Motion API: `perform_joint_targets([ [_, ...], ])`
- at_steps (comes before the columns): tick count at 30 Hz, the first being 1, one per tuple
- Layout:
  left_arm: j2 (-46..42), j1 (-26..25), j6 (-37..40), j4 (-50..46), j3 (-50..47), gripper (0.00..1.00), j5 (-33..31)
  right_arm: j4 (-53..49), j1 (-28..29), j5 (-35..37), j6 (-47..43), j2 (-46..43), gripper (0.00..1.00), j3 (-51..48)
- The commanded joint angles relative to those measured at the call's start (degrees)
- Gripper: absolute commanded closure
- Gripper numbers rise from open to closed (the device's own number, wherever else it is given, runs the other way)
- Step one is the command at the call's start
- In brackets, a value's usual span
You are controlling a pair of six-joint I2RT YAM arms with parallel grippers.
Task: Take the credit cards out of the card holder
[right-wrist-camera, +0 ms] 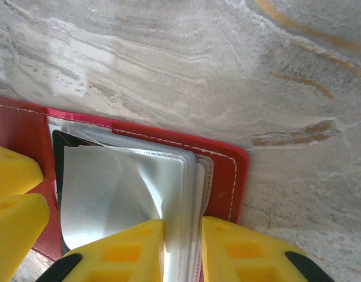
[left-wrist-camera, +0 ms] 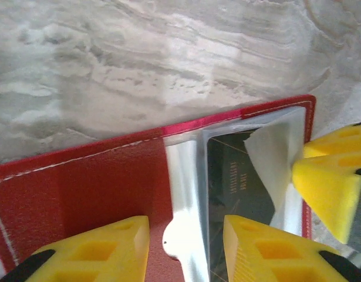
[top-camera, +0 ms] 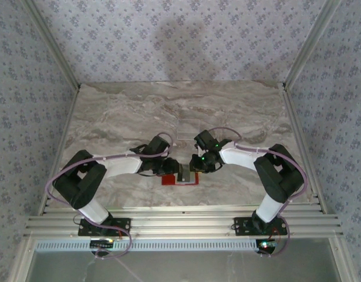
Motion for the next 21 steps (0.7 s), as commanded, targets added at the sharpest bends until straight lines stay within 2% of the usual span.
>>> perform_joint_targets([
  [1,1.2,0.0,-0.5,4.3,-0.6,0.62,6.1,-2.5,-0.1,2.1,-1.1,2.7,0.77,-0.7],
  [11,5.2,0.2,-2.7,7.5,-0.9,0.73,8.3,-3.6,-0.2,2.5,-1.1,1.9,0.77,-0.5],
  [21,3.3,0.7,-2.0,6.3,-1.8,0.82,7.8,-4.1,-0.1,3.3,-1.1,1.2,0.72,-0.6],
])
